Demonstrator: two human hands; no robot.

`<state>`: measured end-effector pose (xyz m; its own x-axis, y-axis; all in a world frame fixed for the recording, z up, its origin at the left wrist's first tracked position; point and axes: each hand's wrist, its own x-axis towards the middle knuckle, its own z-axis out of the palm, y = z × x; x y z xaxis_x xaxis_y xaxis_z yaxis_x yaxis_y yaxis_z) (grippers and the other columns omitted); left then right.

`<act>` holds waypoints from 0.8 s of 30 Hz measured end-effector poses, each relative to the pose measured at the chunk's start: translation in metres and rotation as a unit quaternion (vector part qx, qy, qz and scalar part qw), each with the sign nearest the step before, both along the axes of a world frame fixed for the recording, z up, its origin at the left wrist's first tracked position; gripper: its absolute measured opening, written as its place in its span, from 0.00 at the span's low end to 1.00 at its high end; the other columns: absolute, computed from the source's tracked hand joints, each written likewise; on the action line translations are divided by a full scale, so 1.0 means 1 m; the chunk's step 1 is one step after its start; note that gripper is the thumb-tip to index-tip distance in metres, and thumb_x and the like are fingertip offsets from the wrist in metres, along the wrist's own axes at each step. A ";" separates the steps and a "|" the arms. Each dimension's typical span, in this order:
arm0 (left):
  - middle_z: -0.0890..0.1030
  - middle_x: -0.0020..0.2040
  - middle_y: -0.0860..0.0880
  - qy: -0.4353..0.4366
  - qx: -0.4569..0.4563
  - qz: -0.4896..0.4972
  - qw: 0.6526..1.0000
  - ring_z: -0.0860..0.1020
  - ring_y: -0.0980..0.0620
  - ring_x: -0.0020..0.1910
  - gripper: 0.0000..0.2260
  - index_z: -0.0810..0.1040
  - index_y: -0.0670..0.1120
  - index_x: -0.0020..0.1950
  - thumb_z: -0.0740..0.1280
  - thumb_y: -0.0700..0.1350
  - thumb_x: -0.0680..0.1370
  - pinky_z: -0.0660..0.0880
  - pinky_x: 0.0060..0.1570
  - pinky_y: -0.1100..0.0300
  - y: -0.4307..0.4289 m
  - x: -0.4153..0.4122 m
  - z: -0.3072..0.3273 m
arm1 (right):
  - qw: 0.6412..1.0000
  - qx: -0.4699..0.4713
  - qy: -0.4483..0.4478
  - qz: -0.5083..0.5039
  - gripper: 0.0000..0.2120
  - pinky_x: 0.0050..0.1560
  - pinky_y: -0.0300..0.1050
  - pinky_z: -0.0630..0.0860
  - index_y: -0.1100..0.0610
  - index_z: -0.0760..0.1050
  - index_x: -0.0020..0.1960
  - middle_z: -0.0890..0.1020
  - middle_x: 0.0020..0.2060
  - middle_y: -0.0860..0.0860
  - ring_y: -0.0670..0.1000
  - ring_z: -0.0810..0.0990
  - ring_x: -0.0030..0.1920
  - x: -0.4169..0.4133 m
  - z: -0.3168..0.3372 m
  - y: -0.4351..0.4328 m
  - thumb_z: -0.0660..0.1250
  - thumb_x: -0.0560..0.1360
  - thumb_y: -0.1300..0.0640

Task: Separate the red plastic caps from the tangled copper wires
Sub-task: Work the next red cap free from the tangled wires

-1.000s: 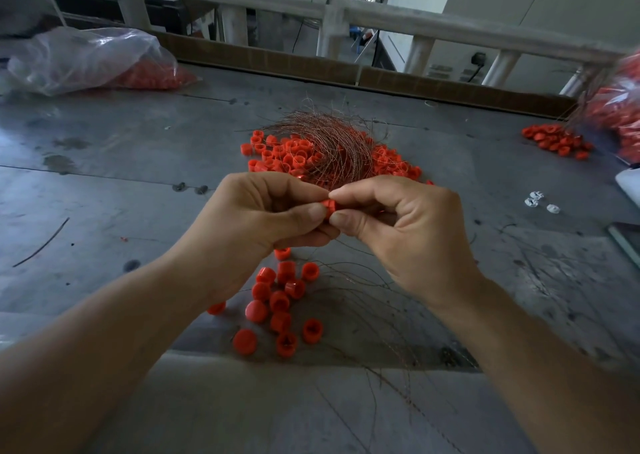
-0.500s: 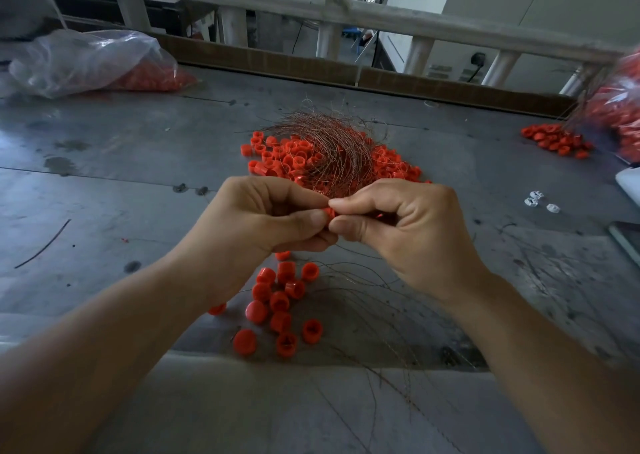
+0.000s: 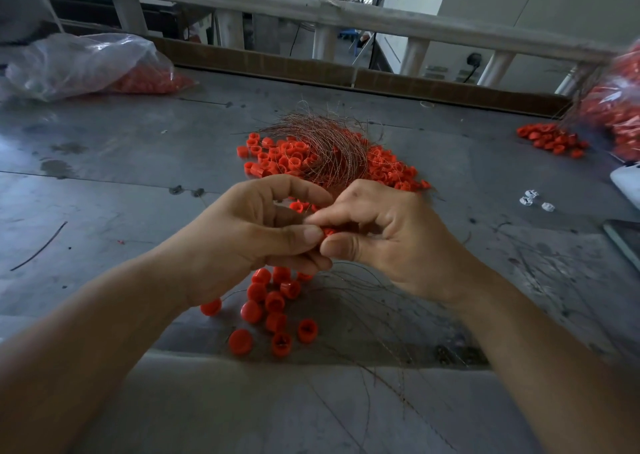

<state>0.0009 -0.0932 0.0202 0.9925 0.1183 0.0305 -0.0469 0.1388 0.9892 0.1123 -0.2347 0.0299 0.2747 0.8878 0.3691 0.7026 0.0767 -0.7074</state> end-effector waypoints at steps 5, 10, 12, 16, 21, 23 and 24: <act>0.83 0.36 0.42 -0.030 -0.005 0.037 0.999 0.83 0.48 0.35 0.18 0.76 0.45 0.53 0.73 0.48 0.66 0.78 0.33 0.63 -0.009 0.000 0.001 | 0.999 -0.010 -0.048 -0.020 0.08 0.44 0.28 0.68 0.60 0.78 0.48 0.71 0.39 0.40 0.36 0.71 0.41 -0.001 -0.002 0.001 0.66 0.72 0.57; 0.84 0.37 0.46 -0.063 0.138 0.097 0.984 0.83 0.50 0.35 0.27 0.71 0.55 0.57 0.72 0.53 0.59 0.78 0.35 0.63 -0.018 0.002 -0.001 | 0.996 -0.010 -0.082 -0.033 0.04 0.42 0.30 0.72 0.63 0.76 0.46 0.70 0.40 0.42 0.40 0.73 0.40 -0.004 -0.005 0.003 0.64 0.74 0.62; 0.83 0.37 0.45 -0.071 0.135 0.102 0.983 0.83 0.49 0.34 0.28 0.70 0.55 0.58 0.72 0.52 0.59 0.79 0.35 0.62 -0.018 0.001 -0.002 | 0.996 -0.008 -0.086 -0.037 0.04 0.41 0.32 0.73 0.63 0.75 0.47 0.69 0.40 0.43 0.41 0.73 0.39 -0.007 -0.005 0.004 0.63 0.74 0.63; 0.83 0.35 0.44 -0.087 0.112 0.092 0.986 0.82 0.50 0.32 0.28 0.69 0.54 0.59 0.75 0.48 0.62 0.78 0.33 0.62 -0.019 -0.002 -0.001 | 0.995 -0.004 -0.093 -0.046 0.05 0.41 0.29 0.71 0.62 0.75 0.47 0.70 0.41 0.45 0.40 0.72 0.40 -0.012 -0.006 0.004 0.63 0.73 0.68; 0.83 0.34 0.45 -0.099 0.109 0.088 0.985 0.82 0.51 0.32 0.26 0.69 0.56 0.59 0.71 0.49 0.62 0.78 0.33 0.63 -0.022 -0.006 0.002 | 0.995 0.025 -0.087 -0.050 0.05 0.41 0.29 0.70 0.61 0.75 0.43 0.69 0.39 0.40 0.39 0.71 0.39 -0.016 -0.006 0.003 0.62 0.70 0.66; 0.82 0.34 0.44 -0.096 0.104 0.085 0.986 0.82 0.50 0.32 0.26 0.69 0.54 0.60 0.70 0.47 0.63 0.78 0.33 0.63 -0.022 -0.006 0.003 | 0.996 0.024 -0.071 -0.044 0.05 0.40 0.30 0.71 0.57 0.73 0.43 0.70 0.39 0.40 0.39 0.72 0.39 -0.015 -0.005 0.003 0.62 0.71 0.65; 0.82 0.34 0.44 -0.092 0.099 0.083 0.987 0.82 0.49 0.32 0.26 0.69 0.53 0.60 0.71 0.46 0.63 0.78 0.33 0.62 -0.021 -0.006 0.003 | 0.997 0.021 -0.062 -0.039 0.06 0.40 0.31 0.72 0.54 0.72 0.43 0.70 0.40 0.40 0.40 0.73 0.39 -0.014 -0.004 0.003 0.63 0.71 0.65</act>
<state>-0.0048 -0.1147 0.0235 0.9356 0.2522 0.2470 -0.2341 -0.0805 0.9689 0.0984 -0.2321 0.0254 0.2921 0.8483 0.4416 0.7900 0.0462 -0.6113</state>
